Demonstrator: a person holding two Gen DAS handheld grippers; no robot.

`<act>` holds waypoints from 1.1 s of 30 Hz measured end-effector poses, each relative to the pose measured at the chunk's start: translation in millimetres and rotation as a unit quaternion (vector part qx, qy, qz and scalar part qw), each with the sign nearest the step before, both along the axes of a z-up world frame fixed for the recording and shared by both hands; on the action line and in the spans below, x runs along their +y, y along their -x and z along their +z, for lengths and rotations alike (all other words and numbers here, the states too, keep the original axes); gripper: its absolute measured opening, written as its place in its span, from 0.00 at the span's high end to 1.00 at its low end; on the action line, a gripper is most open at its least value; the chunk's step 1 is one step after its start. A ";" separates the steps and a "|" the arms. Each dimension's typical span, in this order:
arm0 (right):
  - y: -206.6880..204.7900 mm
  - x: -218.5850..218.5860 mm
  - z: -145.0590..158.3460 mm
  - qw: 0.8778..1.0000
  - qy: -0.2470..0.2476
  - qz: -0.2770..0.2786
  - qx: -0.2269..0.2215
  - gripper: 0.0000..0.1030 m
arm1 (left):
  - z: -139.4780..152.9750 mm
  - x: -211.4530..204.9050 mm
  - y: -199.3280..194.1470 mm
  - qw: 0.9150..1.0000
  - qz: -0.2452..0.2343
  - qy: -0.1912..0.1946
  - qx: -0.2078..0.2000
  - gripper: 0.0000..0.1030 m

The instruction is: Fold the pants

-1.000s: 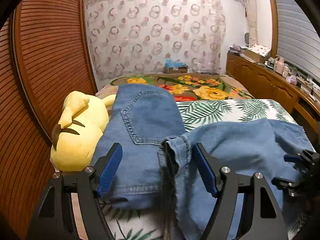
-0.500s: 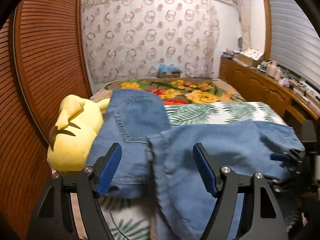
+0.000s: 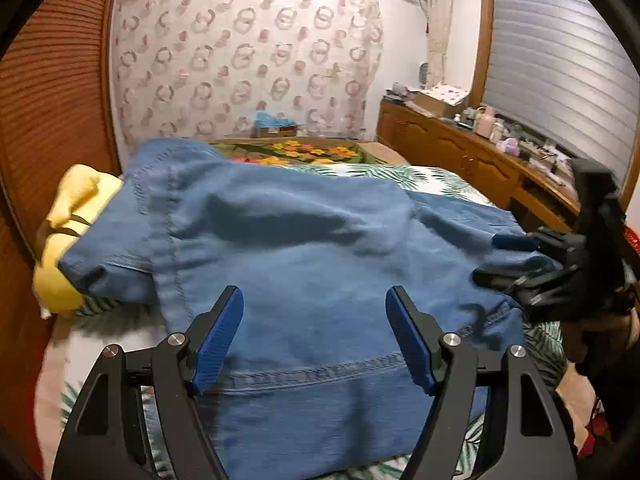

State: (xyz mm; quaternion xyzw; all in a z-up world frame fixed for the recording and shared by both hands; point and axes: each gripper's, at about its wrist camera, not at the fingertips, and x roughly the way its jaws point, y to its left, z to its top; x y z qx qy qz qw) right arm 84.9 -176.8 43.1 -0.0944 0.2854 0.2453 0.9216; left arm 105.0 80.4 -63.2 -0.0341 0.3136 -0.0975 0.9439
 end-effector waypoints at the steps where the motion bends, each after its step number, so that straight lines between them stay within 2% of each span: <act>1: 6.4 -9.9 4.2 1.000 -0.007 -0.005 -0.005 0.18 | -1.7 -2.1 -1.5 1.000 -0.002 0.002 0.003 0.27; 5: 26.7 -44.6 14.9 0.999 -0.022 -0.028 -0.029 0.18 | -6.8 -10.6 -4.2 1.000 -0.014 0.014 0.010 0.25; 9: 40.9 -79.5 7.7 0.997 -0.009 -0.064 -0.043 0.20 | -12.5 -18.2 -4.0 0.999 -0.027 0.015 0.024 0.24; 14: 50.9 -119.7 -19.3 0.994 -0.011 -0.104 -0.022 0.30 | -19.7 -32.6 1.7 0.999 -0.030 0.002 0.033 0.24; 21: 52.9 -164.3 -48.2 0.988 -0.022 -0.152 0.009 0.35 | -29.5 -47.9 7.5 0.998 -0.041 -0.010 0.042 0.24; 29: 46.7 -169.7 -53.2 0.983 -0.016 -0.180 0.015 0.41 | -39.1 -53.3 4.4 0.998 -0.032 -0.023 0.044 0.24; 33: 43.8 -156.7 -54.7 0.982 0.012 -0.186 0.015 0.44 | -42.4 -55.5 4.6 0.998 -0.033 -0.029 0.044 0.24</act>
